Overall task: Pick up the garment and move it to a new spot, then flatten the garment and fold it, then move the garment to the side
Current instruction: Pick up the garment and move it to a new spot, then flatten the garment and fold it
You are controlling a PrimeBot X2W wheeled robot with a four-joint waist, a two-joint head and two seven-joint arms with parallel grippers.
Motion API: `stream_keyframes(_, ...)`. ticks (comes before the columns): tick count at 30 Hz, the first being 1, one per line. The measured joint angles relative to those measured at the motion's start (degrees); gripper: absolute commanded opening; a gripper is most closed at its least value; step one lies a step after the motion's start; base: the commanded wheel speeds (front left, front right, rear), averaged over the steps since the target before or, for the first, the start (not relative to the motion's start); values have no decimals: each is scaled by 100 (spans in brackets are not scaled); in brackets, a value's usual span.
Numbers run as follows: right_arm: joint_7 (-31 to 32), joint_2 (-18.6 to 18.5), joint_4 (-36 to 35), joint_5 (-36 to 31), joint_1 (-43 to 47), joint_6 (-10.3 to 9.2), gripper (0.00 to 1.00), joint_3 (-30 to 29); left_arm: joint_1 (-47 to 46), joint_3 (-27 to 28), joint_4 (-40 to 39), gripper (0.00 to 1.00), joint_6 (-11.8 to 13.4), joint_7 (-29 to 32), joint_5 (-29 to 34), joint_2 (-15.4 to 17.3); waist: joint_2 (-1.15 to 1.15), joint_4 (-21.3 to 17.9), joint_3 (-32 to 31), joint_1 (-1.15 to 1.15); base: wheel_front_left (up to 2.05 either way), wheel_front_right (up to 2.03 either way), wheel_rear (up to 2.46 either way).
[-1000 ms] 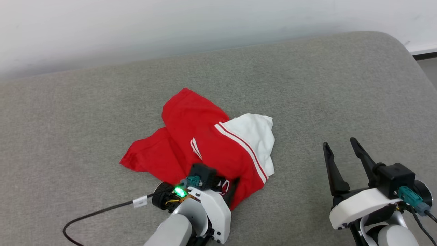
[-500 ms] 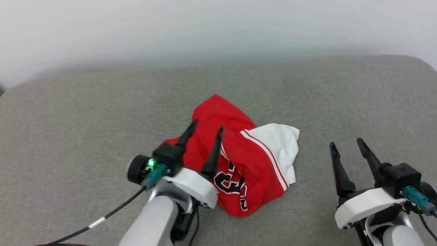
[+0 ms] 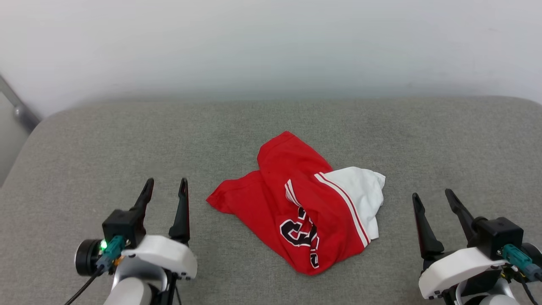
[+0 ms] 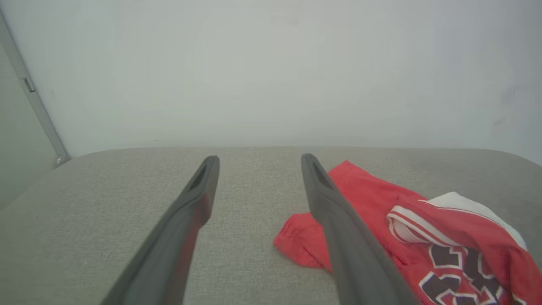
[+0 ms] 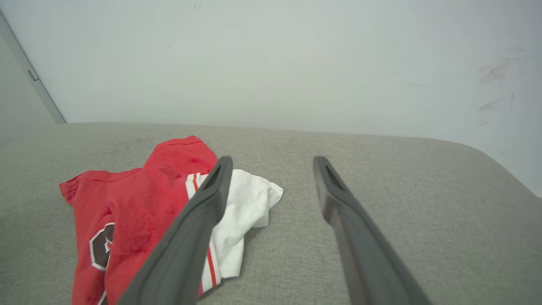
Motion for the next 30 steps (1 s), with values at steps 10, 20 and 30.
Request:
stream_keyframes(10,78,0,-49,64,170,0,100,12,358,-137,-315,100,49,151,22,93,0,55,-175,0,0,0,0)
stream_keyframes(20,307,2,57,170,210,0,100,-233,364,-146,-390,100,126,142,5,93,0,57,-176,0,0,0,0)
stream_keyframes(30,1980,-125,757,482,-324,0,100,-803,178,-242,-530,100,107,-19,66,-10,0,380,192,0,0,0,0)
